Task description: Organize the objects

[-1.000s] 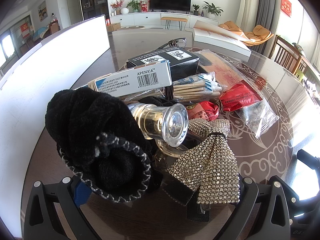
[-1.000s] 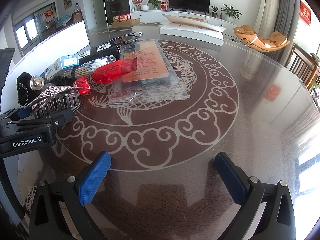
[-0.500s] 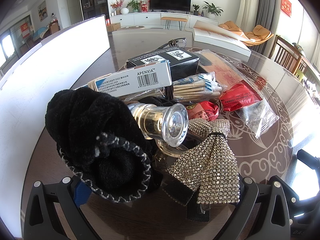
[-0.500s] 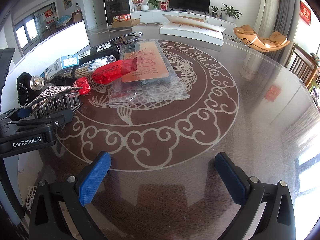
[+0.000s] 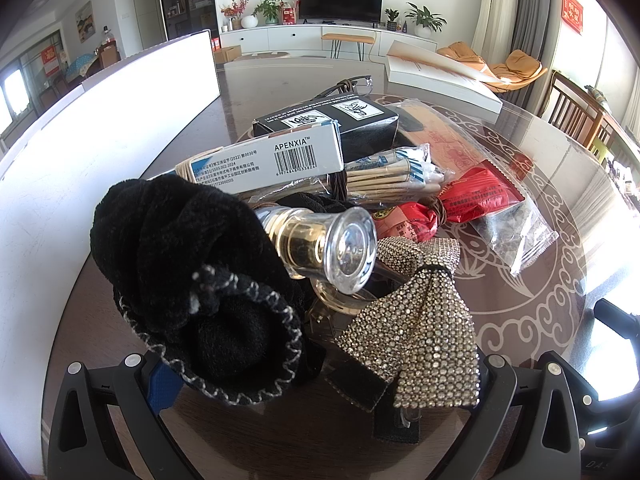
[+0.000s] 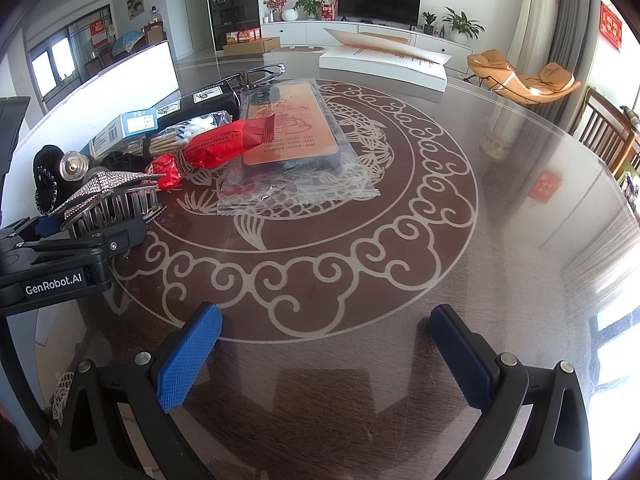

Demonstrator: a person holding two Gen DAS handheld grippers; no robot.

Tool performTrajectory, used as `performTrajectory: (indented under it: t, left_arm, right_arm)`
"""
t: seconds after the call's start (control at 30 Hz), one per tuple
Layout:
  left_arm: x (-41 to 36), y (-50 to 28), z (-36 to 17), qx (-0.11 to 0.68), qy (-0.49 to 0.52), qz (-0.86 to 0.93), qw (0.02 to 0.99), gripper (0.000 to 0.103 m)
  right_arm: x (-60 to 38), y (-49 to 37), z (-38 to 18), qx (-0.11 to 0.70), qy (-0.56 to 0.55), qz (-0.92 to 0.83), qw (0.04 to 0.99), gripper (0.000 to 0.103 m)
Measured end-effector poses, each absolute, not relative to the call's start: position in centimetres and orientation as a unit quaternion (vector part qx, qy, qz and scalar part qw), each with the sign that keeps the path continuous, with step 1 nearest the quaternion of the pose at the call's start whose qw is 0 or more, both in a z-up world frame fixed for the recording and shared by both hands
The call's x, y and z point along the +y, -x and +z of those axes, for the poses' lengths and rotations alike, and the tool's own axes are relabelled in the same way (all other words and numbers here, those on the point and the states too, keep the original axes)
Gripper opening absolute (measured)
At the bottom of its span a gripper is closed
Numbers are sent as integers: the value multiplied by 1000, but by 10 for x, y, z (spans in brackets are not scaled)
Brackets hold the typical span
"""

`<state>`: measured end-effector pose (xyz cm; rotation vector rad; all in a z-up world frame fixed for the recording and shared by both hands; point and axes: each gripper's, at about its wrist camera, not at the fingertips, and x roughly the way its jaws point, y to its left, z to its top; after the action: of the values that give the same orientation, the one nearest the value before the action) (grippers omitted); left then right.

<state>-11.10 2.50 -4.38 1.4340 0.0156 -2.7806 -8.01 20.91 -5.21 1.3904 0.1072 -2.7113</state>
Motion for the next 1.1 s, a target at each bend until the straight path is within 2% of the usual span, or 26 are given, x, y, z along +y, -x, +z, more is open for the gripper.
performTrajectory:
  t: [0.33,0.53,0.67,0.77,0.9,1.03,1.1]
  left_arm:
    - [25,111,-44,4,-460,-888,6,103]
    - [13,77,-42,-25,-493,-868,-49,103]
    - [-18,60,-40,26,-500,-865,24,103]
    - [-35,59,-35,88,-479,-873,7,103]
    - [-42,50,-19,102,-437,-894,18,103]
    - [-56,34,3,128,-377,-917,33,103]
    - [-64,27,10,142,-356,-923,41,103]
  right_arm:
    - [209,80,-52,35,-455,-888,46,103]
    - [209,80,-53,35,-455,-888,46,103]
    - [210,81,-53,35,-455,-888,46,103]
    - [210,81,-53,35,-455,-888,46,103]
    - [209,83,-51,31,-464,-884,49,103]
    - [196,80,-25,-82,-433,-889,124,102]
    - [170,87,-14,-104,-431,-878,184,102]
